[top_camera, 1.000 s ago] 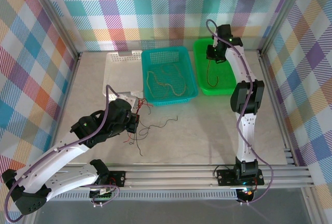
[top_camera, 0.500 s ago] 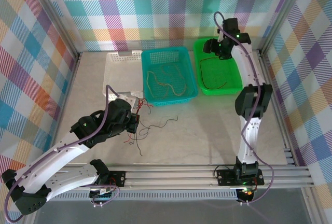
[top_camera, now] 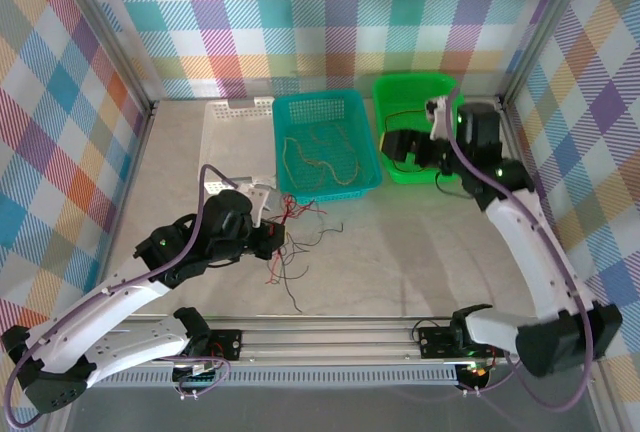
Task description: Untangle the cables
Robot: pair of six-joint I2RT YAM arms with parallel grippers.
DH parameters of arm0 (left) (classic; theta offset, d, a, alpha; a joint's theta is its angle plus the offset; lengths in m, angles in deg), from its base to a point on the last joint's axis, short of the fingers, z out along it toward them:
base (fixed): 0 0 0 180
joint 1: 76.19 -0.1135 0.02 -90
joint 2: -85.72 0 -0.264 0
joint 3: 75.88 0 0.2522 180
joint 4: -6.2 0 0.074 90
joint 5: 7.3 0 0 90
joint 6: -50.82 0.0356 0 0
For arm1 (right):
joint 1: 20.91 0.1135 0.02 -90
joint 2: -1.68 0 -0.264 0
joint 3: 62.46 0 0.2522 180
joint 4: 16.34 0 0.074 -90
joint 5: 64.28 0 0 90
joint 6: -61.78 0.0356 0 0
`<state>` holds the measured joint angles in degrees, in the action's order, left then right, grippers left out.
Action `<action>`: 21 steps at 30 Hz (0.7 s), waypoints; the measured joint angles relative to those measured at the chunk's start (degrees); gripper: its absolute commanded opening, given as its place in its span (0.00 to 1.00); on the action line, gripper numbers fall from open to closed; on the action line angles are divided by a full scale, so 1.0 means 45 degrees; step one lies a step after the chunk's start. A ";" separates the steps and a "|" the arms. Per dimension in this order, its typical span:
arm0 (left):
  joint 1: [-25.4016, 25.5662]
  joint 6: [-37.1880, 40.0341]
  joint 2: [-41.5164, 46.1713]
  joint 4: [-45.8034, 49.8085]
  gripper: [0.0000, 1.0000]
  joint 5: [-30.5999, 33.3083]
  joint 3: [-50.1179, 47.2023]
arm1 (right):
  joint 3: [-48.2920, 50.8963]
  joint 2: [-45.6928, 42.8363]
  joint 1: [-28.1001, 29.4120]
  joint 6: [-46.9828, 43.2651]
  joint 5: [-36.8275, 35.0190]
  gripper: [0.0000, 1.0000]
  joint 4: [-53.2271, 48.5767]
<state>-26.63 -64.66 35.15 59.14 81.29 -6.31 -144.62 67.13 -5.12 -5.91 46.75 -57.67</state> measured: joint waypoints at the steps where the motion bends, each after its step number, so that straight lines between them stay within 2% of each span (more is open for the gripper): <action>1: 0.0146 -0.0121 -0.0083 -0.0257 0.00 -0.0083 -0.0029 | 0.0869 -0.0573 0.0102 0.0170 0.0185 0.90 0.0214; 5: 0.0928 -0.0471 -0.0704 -0.1229 0.00 -0.0335 -0.0044 | 0.3604 -0.2798 0.0311 0.0811 0.0724 0.88 0.0670; 10: 0.1724 -0.0491 -0.1826 -0.2336 0.00 -0.0491 -0.0034 | 0.5683 -0.5081 0.0325 0.1540 0.1375 0.87 0.1277; 17: 0.2157 -0.0471 -0.3784 -0.3235 0.00 -0.0525 0.0597 | 0.7917 -0.6679 0.0389 0.2361 0.2365 0.85 0.2501; 21: 0.2225 -0.0423 -0.4435 -0.3565 0.00 -0.0427 0.1166 | 0.9058 -0.6713 0.0607 0.2939 0.2875 0.80 0.3978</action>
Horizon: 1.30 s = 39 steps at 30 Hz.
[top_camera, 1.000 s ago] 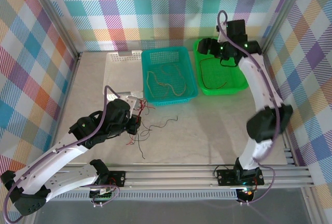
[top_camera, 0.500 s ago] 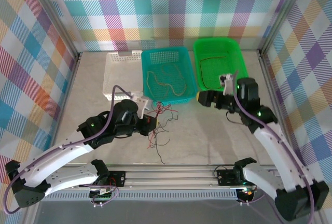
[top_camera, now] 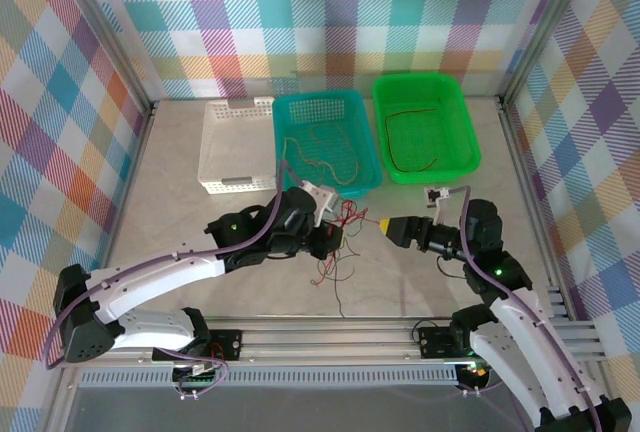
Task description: Untangle the cables
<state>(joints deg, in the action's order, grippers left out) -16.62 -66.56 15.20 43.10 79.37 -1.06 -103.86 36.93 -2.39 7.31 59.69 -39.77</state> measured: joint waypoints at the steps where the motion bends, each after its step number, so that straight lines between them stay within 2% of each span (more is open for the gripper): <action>1: -0.0005 0.0000 -0.0102 -0.0107 0.00 0.0034 0.0087 | 0.0185 0.0083 0.0092 0.0117 0.0039 0.79 0.0291; 10: 0.0000 -0.0015 -0.1205 -0.0767 0.00 0.0092 0.0612 | 0.1001 0.1855 0.2098 0.0243 -0.0529 0.76 0.2696; 18: -0.0010 -0.0180 -0.1491 -0.0996 0.00 0.0491 0.0661 | 0.1001 0.3026 0.3162 -0.0112 -0.1472 0.72 0.3983; 22: -0.0015 -0.0330 -0.1559 -0.0855 0.00 0.0777 0.0656 | 0.0996 0.3478 0.3589 -0.0398 -0.1943 0.56 0.4410; 27: 0.0000 -0.0583 -0.1549 -0.1263 0.04 0.0622 0.0656 | 0.0996 0.3973 0.4138 -0.0486 -0.2370 0.49 0.4804; 31: -0.0005 -0.1015 -0.1496 -0.1851 0.11 0.0369 0.0549 | 0.0996 0.4187 0.4493 -0.0670 -0.2788 0.28 0.5110; 37: 0.0010 -0.1355 -0.0767 -0.2259 0.27 0.0185 0.0204 | 0.1001 0.3993 0.4726 -0.0811 -0.3609 0.01 0.4993; 39: 0.0010 -0.1321 -0.0316 -0.2220 0.34 0.0233 0.0073 | 0.1005 0.3560 0.4726 -0.0928 -0.3934 0.00 0.4692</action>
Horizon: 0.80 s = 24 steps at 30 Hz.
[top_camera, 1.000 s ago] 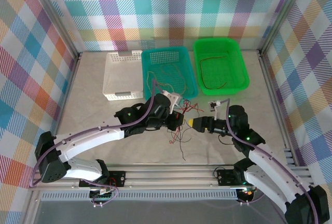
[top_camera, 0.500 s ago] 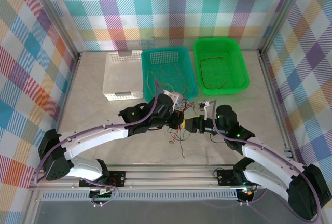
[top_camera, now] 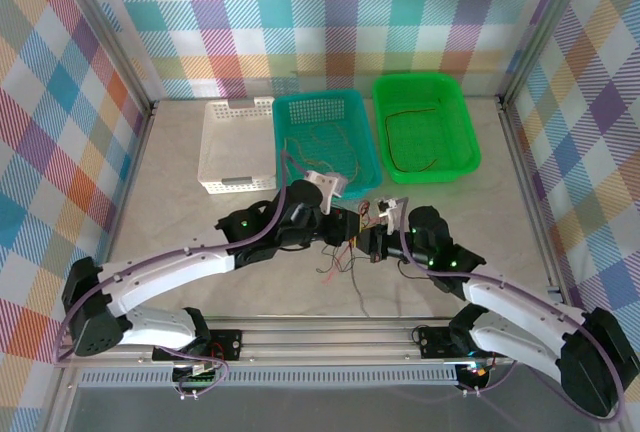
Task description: Untangle the cables
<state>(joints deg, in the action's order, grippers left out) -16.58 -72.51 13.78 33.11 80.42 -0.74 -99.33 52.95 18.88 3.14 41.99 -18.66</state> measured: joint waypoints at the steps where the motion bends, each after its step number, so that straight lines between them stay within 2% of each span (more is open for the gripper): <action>1: 0.0000 -0.0015 0.0194 0.0039 0.36 0.0058 -0.0058 | 0.0005 -0.0209 0.0000 -0.0034 -0.0146 0.00 -0.0121; 8: -0.0039 0.0185 0.1501 0.0423 0.57 0.0398 -0.0894 | 0.0005 -0.1719 0.0000 -0.0277 -0.0816 0.00 -0.1195; 24: -0.0039 0.0316 0.0656 0.0602 0.60 -0.0151 -0.2069 | -0.0039 -0.1758 0.0000 -0.0748 0.0209 0.00 -0.2079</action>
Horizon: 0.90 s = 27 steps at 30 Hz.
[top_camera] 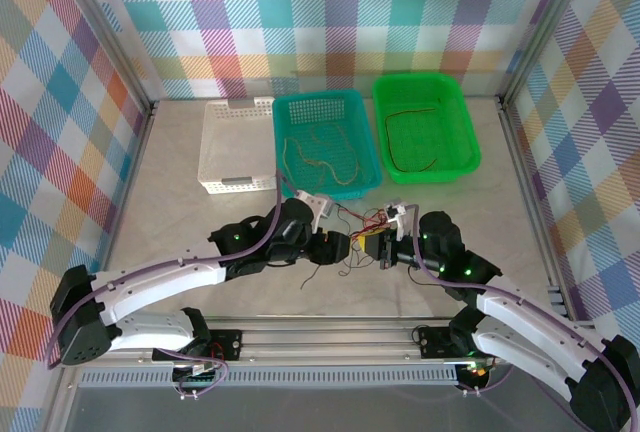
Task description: Untangle the cables
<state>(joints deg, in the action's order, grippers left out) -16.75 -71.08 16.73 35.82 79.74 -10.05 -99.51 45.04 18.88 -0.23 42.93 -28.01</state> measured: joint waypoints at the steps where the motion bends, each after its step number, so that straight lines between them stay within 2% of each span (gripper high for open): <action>1: 0.0000 0.0000 -0.0117 -0.0068 0.60 -0.0058 -0.0029 | -0.0005 0.0044 0.0000 0.0005 0.0097 0.00 0.0000; 4: 0.0000 -0.0010 -0.0520 -0.0345 0.58 -0.0287 -0.0097 | -0.0015 0.0083 0.0000 0.0010 0.0345 0.00 0.0019; 7: 0.0000 -0.0044 -0.0685 -0.0641 0.50 -0.0476 -0.0272 | -0.0039 0.0078 0.0000 0.0010 0.0505 0.00 0.0078; 13: -0.0005 -0.0039 -0.0767 -0.0942 0.16 -0.0515 -0.0544 | -0.0107 0.0068 0.0000 0.0005 0.0622 0.00 0.0073; 15: -0.0015 -0.0015 -0.0738 -0.0942 0.01 -0.0432 -0.0593 | -0.0112 0.0024 0.0000 0.0000 0.0622 0.00 -0.0015; 19: -0.0092 -0.0049 -0.0491 -0.0894 0.00 -0.0185 -0.0719 | -0.0146 -0.0257 0.0000 -0.0049 0.0408 0.00 -0.0432; 27: -0.0685 -0.0039 0.0957 -0.0568 0.00 -0.0015 -0.0738 | -0.0811 -0.1137 0.0102 -0.0646 -0.0826 0.00 -0.2696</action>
<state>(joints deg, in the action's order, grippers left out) -19.83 -71.26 21.03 33.27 79.68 -13.37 -103.16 39.92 19.34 -3.13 39.21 -40.15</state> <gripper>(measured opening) 0.041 0.073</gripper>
